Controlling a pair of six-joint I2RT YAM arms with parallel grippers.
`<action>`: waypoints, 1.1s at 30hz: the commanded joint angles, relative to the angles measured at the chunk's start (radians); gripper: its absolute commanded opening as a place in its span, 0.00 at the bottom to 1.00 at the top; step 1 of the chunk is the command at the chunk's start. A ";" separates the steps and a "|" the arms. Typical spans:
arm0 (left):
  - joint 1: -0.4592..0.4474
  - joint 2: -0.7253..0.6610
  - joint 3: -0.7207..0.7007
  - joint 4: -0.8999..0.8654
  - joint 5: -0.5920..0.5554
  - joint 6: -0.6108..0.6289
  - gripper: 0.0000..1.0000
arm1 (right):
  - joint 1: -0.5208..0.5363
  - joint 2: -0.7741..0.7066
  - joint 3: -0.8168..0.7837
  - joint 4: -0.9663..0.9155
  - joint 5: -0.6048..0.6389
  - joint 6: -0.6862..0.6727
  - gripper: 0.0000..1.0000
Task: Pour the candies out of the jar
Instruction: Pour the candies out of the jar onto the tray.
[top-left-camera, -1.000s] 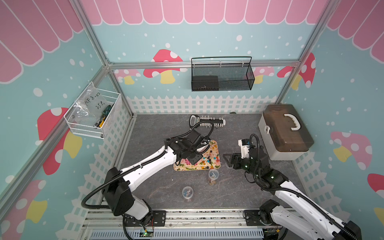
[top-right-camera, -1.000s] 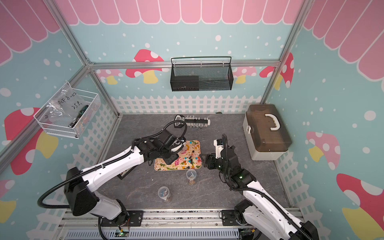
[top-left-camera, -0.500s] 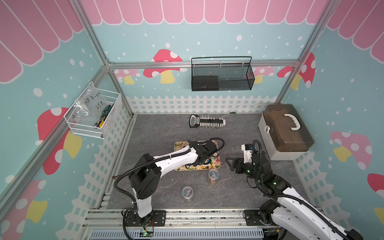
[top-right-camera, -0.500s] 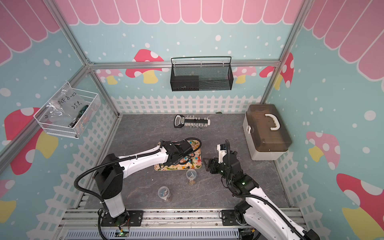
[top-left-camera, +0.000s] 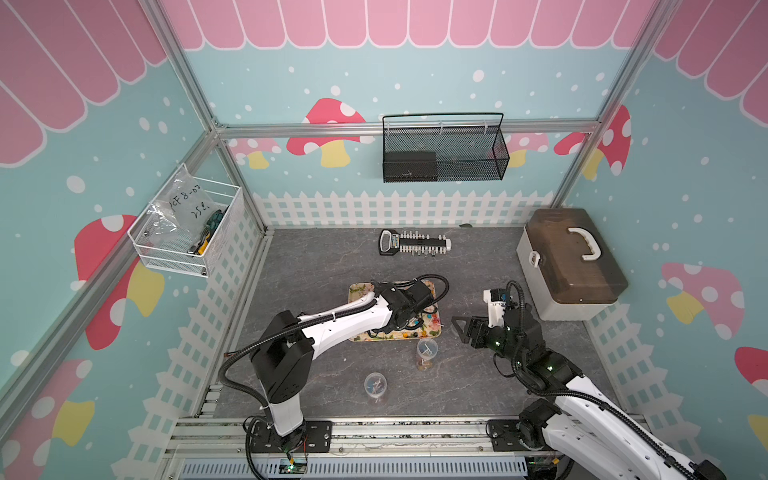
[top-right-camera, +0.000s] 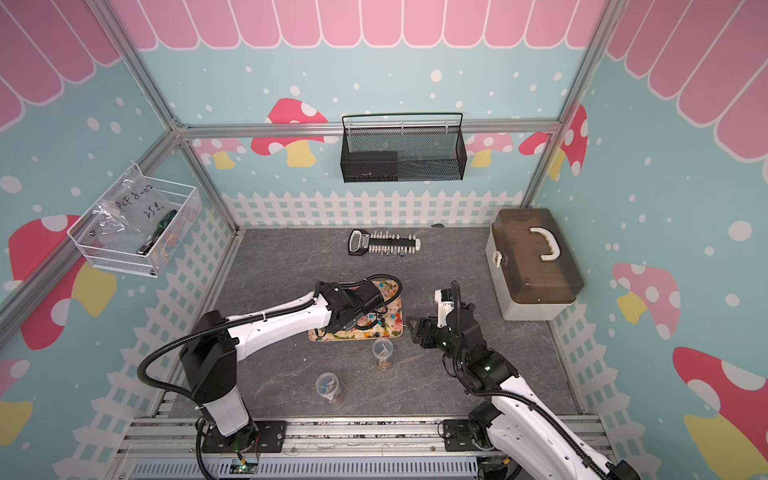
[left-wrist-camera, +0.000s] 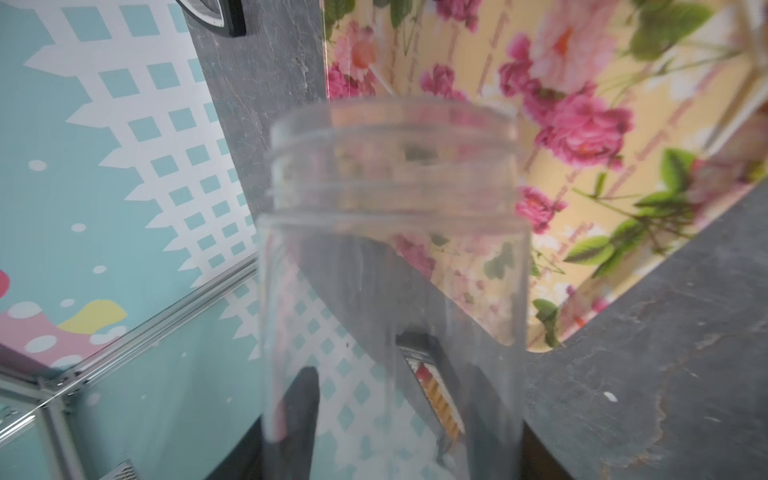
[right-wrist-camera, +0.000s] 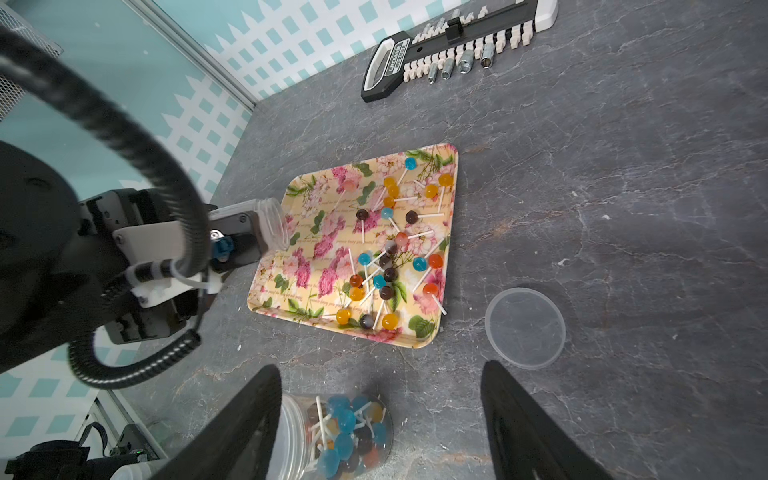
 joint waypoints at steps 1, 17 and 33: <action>0.013 -0.141 -0.038 0.077 0.197 -0.127 0.53 | -0.004 0.002 0.052 -0.034 -0.023 -0.011 0.72; 0.037 -0.642 -0.468 0.691 0.570 -0.152 0.54 | -0.003 0.505 0.684 -0.222 -0.567 -0.295 0.52; 0.037 -0.659 -0.496 0.734 0.642 -0.136 0.54 | 0.041 0.597 0.681 -0.196 -0.607 -0.277 0.32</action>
